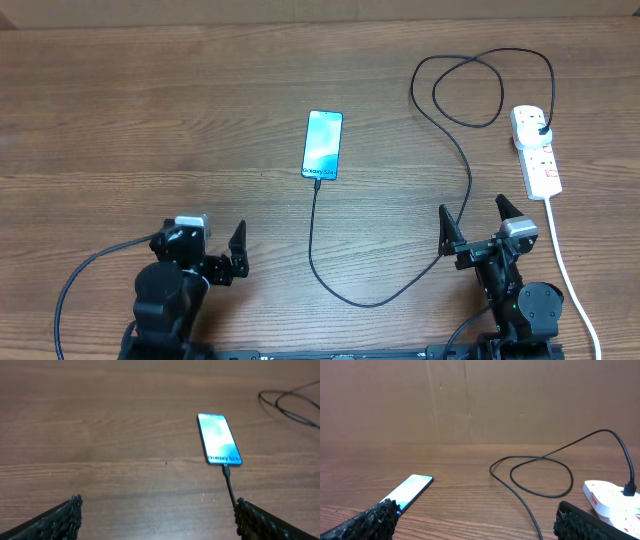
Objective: Plug charger to phone and switch on socket
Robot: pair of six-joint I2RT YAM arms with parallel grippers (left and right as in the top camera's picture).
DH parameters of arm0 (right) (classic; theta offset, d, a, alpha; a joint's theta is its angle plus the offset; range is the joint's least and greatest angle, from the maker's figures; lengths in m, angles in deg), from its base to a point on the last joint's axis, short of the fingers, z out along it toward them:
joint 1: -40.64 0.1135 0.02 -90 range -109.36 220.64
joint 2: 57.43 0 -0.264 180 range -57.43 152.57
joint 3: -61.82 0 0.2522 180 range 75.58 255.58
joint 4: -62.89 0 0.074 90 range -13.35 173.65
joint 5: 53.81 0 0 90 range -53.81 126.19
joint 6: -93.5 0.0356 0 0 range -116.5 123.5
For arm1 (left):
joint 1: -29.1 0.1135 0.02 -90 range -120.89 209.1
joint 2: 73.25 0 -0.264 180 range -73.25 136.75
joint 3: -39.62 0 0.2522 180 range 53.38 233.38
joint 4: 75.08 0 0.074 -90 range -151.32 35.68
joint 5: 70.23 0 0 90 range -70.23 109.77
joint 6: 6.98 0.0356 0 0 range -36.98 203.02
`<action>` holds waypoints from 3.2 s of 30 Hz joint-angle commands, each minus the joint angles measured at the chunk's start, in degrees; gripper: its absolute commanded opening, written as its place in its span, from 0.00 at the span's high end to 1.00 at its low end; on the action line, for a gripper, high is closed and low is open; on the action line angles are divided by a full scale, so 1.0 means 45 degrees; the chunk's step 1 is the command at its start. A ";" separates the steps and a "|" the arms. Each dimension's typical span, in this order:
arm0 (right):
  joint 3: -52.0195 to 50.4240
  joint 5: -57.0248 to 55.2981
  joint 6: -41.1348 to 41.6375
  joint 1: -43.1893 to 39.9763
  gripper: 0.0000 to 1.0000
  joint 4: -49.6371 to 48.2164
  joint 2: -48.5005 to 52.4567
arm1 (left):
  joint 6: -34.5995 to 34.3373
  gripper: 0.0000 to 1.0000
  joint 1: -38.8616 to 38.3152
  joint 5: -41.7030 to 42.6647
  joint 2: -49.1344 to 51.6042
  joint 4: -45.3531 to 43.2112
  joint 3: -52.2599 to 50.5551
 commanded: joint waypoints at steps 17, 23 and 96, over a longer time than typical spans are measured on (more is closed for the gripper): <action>-0.0136 -0.0117 -0.0019 0.0053 0.00 -0.0068 -0.0112 | -0.0947 0.00 0.1039 0.0277 -0.3512 -0.4216 -0.3701; -0.0136 -0.0117 -0.0019 0.0053 0.00 -0.0063 -0.0112 | -0.1161 0.00 0.1311 -0.0155 -0.3512 -0.5149 -0.4206; -0.0136 -0.0136 -0.0024 0.0063 0.00 -0.0068 -0.0112 | 0.1103 0.00 0.1311 -0.1457 -0.3502 -0.5105 -0.4206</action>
